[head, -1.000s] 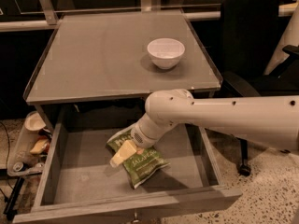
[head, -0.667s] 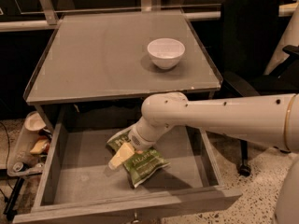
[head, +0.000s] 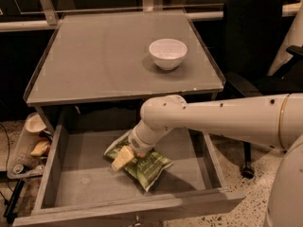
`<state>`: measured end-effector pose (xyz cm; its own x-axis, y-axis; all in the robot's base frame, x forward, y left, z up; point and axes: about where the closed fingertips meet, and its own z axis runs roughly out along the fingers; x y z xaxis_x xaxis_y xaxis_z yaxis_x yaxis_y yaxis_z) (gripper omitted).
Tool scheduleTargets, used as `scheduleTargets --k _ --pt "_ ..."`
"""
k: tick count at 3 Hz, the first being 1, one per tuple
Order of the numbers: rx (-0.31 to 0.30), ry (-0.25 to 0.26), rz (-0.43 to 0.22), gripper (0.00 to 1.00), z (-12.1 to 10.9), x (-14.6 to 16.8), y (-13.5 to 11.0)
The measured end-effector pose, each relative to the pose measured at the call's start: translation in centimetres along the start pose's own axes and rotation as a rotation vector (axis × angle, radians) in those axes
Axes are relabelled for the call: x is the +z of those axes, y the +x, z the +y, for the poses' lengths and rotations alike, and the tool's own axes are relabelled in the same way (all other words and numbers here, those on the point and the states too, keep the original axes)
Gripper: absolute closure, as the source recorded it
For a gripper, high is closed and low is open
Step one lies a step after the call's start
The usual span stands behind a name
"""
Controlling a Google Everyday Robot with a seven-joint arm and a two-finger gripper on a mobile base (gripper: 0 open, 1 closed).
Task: Pick green jalapeno chip bag from top drawer and place on counter
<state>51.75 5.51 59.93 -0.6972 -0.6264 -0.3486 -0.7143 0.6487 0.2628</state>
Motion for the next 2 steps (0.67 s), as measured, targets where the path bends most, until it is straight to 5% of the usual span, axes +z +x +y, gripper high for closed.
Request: scheduleTargets --k 2 --pt "0.000 0.000 0.000 0.64 0.00 0.00 0.00"
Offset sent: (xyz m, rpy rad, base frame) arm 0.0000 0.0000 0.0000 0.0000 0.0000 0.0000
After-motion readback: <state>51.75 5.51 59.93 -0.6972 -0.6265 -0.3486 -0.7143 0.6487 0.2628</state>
